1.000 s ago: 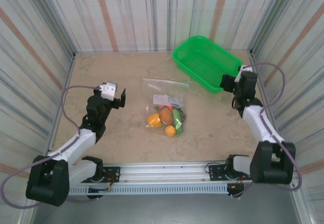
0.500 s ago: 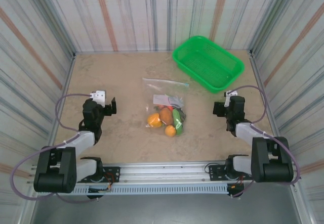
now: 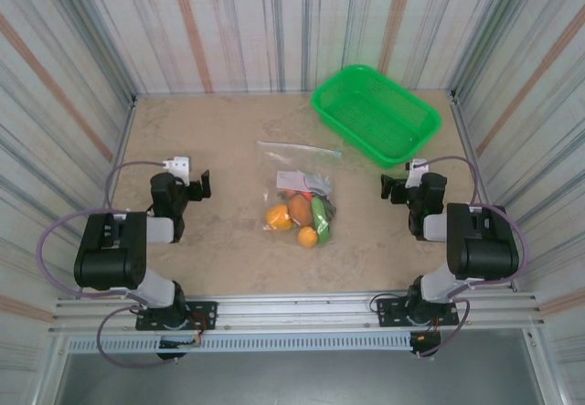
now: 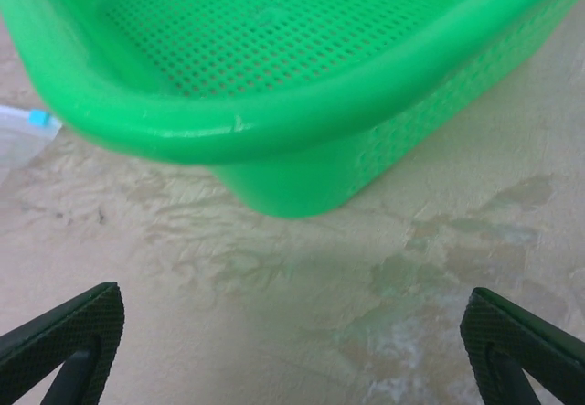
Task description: Place the food in the zip-top bag and seal the zipper
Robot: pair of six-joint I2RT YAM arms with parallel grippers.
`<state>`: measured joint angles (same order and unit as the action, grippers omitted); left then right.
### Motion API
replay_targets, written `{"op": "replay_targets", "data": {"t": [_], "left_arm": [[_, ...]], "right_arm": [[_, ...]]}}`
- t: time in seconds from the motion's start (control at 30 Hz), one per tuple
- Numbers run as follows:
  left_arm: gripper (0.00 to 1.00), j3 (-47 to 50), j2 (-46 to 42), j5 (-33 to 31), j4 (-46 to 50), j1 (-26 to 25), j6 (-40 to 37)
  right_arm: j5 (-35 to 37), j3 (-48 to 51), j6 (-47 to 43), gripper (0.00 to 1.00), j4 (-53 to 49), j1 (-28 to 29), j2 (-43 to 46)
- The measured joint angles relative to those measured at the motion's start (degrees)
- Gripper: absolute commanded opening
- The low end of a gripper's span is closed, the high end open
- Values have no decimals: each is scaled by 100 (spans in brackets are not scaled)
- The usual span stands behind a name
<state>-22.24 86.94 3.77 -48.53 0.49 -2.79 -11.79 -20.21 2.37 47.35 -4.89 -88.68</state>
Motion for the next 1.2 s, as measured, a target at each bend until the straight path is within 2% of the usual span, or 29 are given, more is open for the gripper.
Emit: {"op": "replay_targets", "data": {"t": [0.2, 0.37, 1.2], "left_arm": [[99, -140, 0, -125, 236, -142, -20], [99, -140, 0, -192, 369, -144, -20], [99, -140, 0, -216, 382, -142, -39]], "right_arm": [[638, -210, 61, 99, 24, 166, 0], [883, -210, 63, 99, 20, 219, 0], [901, -210, 166, 99, 17, 186, 0]]}}
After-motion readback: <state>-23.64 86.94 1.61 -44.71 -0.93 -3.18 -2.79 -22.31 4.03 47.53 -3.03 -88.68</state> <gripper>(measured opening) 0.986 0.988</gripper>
